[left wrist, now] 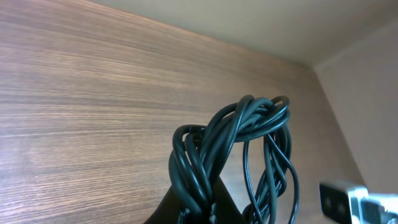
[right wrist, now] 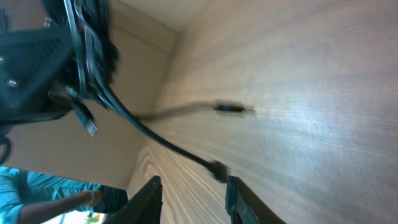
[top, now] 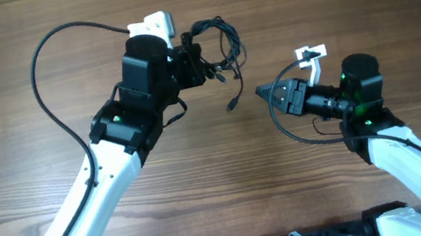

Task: Untangle cables
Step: 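Grasp a cable strand with the right gripper near the left gripper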

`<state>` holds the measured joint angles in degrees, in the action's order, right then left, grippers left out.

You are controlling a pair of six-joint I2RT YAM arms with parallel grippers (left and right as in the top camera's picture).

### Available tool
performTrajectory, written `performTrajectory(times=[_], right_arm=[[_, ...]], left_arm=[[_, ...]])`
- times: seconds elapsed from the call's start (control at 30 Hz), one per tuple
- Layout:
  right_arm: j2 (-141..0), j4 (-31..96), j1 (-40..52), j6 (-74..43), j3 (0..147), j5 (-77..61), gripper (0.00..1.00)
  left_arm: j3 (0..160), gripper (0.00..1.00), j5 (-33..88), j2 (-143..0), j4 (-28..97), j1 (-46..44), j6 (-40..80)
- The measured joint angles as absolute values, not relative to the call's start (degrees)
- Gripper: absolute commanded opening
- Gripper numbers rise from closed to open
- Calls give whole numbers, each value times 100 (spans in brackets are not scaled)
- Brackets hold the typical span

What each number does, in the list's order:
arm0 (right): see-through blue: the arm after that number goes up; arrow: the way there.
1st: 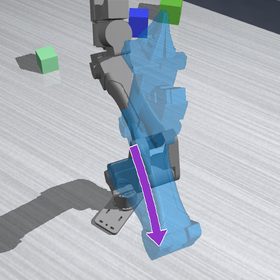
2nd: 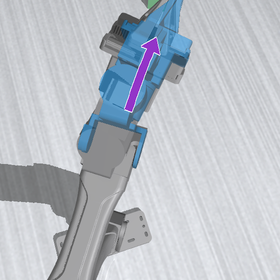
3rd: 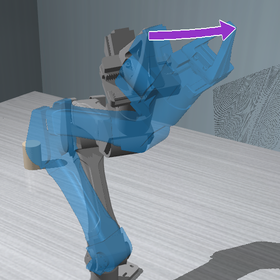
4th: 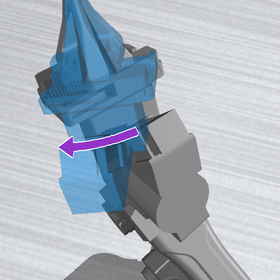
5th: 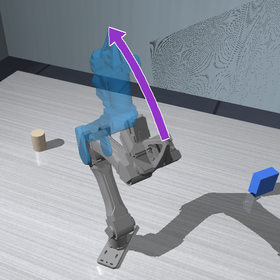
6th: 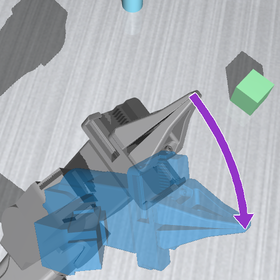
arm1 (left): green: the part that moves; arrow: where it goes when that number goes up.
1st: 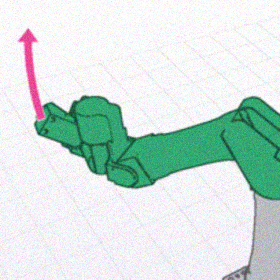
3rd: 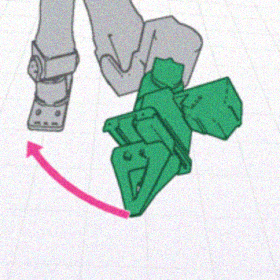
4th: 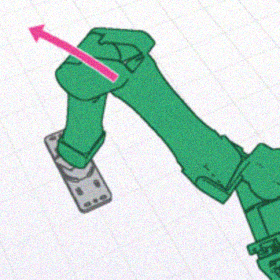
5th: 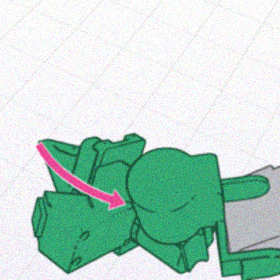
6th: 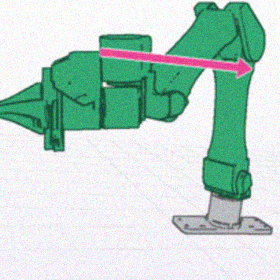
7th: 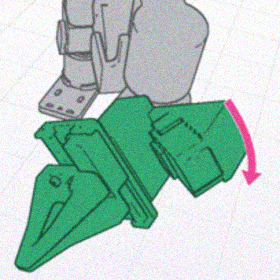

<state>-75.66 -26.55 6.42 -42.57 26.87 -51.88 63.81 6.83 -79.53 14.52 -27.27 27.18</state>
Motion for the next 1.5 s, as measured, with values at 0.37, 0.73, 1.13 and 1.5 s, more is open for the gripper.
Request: performTrajectory(times=[0.37,0.73,1.13,1.5], right_arm=[[-7553,-4442,644,-5507,2661,-5415,5],[-7540,-2910,644,-4462,2698,-5577,70],[-7540,-3385,838,-2108,2694,-4982,93],[-7371,-2390,2397,-1699,2727,-2158,5]], left_arm=[[6381,4,1041,-7953,1455,-3107,1955],[6372,4,108,-7953,1138,-3242,2093],[6372,4,506,-7953,1197,-3210,2956],[6370,4,895,-7953,1431,-2860,3378]])
